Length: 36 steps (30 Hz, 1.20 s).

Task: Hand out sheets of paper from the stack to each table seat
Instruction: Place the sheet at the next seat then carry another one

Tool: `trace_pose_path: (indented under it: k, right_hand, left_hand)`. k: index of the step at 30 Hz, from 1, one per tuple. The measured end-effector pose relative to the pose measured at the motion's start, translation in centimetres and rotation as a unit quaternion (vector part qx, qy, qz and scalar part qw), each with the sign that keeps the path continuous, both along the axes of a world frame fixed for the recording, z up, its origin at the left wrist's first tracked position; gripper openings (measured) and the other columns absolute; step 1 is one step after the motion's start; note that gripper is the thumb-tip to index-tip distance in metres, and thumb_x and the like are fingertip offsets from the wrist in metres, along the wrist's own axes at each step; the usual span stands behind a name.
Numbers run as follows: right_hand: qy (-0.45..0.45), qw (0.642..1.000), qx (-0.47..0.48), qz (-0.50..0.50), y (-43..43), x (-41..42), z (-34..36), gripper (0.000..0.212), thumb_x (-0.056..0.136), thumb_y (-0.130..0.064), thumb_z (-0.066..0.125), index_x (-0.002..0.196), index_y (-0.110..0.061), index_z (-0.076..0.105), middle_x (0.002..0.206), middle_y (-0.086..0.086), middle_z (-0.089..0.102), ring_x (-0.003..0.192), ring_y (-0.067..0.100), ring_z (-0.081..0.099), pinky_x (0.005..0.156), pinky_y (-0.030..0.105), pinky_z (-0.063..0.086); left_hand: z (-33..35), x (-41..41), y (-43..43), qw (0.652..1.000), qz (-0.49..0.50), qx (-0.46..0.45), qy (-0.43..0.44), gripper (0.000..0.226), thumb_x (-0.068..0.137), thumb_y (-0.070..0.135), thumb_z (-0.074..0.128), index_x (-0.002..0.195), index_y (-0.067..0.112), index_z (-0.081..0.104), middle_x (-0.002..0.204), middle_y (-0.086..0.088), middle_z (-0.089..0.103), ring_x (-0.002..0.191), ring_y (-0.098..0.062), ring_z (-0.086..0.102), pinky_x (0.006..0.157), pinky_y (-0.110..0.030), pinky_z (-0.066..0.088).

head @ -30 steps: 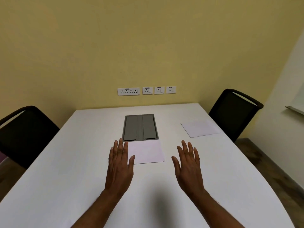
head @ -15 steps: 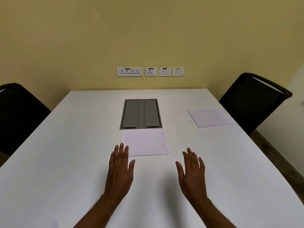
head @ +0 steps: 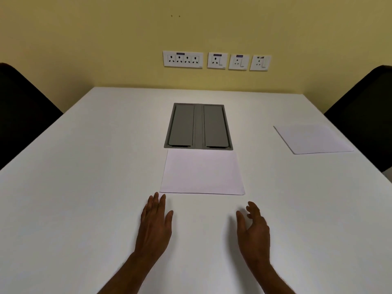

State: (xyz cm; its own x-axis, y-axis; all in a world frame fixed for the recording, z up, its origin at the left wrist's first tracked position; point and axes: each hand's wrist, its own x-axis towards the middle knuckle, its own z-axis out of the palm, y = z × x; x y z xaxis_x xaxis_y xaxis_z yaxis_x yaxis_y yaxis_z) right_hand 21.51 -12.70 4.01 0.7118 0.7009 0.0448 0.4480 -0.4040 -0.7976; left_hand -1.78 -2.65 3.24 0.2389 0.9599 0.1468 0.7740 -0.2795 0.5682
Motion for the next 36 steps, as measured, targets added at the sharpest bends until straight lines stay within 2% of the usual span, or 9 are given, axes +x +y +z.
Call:
trace_pose_path:
  k: [5, 9, 15, 19, 23, 26, 30, 33, 36]
  right_hand:
    - [0.037, 0.998, 0.027, -0.037, 3.1, 0.5, -2.1, 0.056, 0.094, -0.029, 0.064, 0.144, -0.012, 0.045, 0.138, 0.012, 0.055, 0.132, 0.031, 0.046, 0.112, 0.051, 0.036]
    - [0.039, 0.996, 0.048, -0.063, 5.7, 1.7, -2.7, 0.054, 0.092, -0.027, 0.067, 0.14, -0.008, 0.048, 0.132, 0.013, 0.059, 0.123, 0.033, 0.052, 0.106, 0.053, 0.04]
    - [0.084, 0.99, 0.08, -0.083, 8.6, 1.7, -2.6, 0.054, 0.091, -0.031, 0.069, 0.138, -0.014, 0.049, 0.121, 0.006, 0.063, 0.114, 0.026, 0.056, 0.103, 0.048, 0.042]
    - [0.155, 0.974, 0.115, -0.118, 10.0, 1.5, -2.0, 0.045, 0.094, -0.032, 0.065, 0.133, -0.015, 0.053, 0.092, 0.0, 0.066, 0.095, 0.025, 0.064, 0.091, 0.037, 0.049]
    - [0.206, 0.962, 0.126, -0.123, 10.8, 1.6, -1.6, 0.01, 0.094, -0.017, 0.058, 0.092, -0.019, 0.068, 0.082, -0.002, 0.073, 0.082, 0.024, 0.071, 0.075, 0.04, 0.057]
    - [0.327, 0.922, 0.143, -0.149, 10.1, 1.3, -1.6, 0.013, 0.092, -0.008, 0.057, 0.092, -0.01, 0.07, 0.076, -0.005, 0.075, 0.071, 0.024, 0.073, 0.062, 0.034, 0.058]
    - [0.5, 0.822, 0.172, -0.21, 7.6, 1.1, -0.7, 0.016, 0.087, 0.005, 0.063, 0.099, -0.003, 0.069, 0.088, 0.012, 0.075, 0.074, 0.032, 0.073, 0.062, 0.03, 0.062]
    - [0.562, 0.774, 0.177, -0.231, 4.7, 0.8, 0.4, 0.024, 0.086, 0.01, 0.061, 0.109, 0.006, 0.064, 0.099, 0.023, 0.073, 0.07, 0.031, 0.075, 0.055, 0.029, 0.061]
    - [0.591, 0.75, 0.184, -0.234, 1.4, 0.1, 1.9, 0.031, 0.088, 0.012, 0.057, 0.119, 0.011, 0.058, 0.11, 0.028, 0.069, 0.073, 0.031, 0.076, 0.057, 0.032, 0.063]
  left_hand:
    - [-2.5, 0.0, 2.4, 0.999, -0.008, 0.011, 0.035, 0.09, 0.092, 0.066, 0.002, 0.151, 0.006, 0.033, 0.161, -0.013, 0.027, 0.152, -0.026, 0.017, 0.125, -0.038, 0.01]
    - [-3.6, 0.2, 4.0, 0.998, 0.013, 0.033, 0.047, 0.061, 0.098, 0.042, 0.031, 0.147, 0.007, 0.042, 0.157, -0.014, 0.037, 0.15, -0.027, 0.026, 0.124, -0.044, 0.019]
    - [-3.9, 0.5, 4.4, 0.997, 0.023, 0.037, 0.067, 0.058, 0.1, 0.043, 0.029, 0.148, 0.013, 0.043, 0.159, -0.008, 0.036, 0.151, -0.022, 0.023, 0.124, -0.041, 0.016]
    - [-4.1, 0.3, 4.6, 0.997, 0.023, 0.037, 0.058, 0.054, 0.102, 0.04, 0.032, 0.148, 0.014, 0.043, 0.159, -0.006, 0.036, 0.152, -0.02, 0.022, 0.125, -0.041, 0.016]
    - [-4.2, 0.3, 4.6, 0.999, 0.031, 0.028, 0.022, 0.054, 0.101, 0.041, 0.036, 0.147, 0.014, 0.045, 0.158, -0.003, 0.038, 0.151, -0.017, 0.022, 0.124, -0.039, 0.017]
    - [-3.8, 0.2, 4.4, 0.999, 0.041, 0.013, -0.024, 0.057, 0.098, 0.043, 0.036, 0.147, 0.015, 0.046, 0.156, -0.001, 0.041, 0.15, -0.017, 0.024, 0.123, -0.034, 0.018]
    - [-2.6, 0.1, 3.4, 0.987, 0.075, -0.02, -0.14, 0.048, 0.1, 0.034, 0.043, 0.144, 0.016, 0.049, 0.15, -0.001, 0.049, 0.144, -0.016, 0.035, 0.117, -0.028, 0.025]
    - [-1.0, 0.5, 1.9, 0.949, 0.131, -0.076, -0.277, 0.045, 0.101, 0.03, 0.049, 0.144, 0.016, 0.048, 0.148, 0.001, 0.051, 0.137, -0.01, 0.043, 0.115, -0.029, 0.032]
    - [1.8, 0.5, 0.2, 0.882, 0.179, -0.18, -0.397, 0.048, 0.1, 0.035, 0.053, 0.144, 0.019, 0.047, 0.145, 0.005, 0.053, 0.133, -0.009, 0.048, 0.109, -0.027, 0.034]
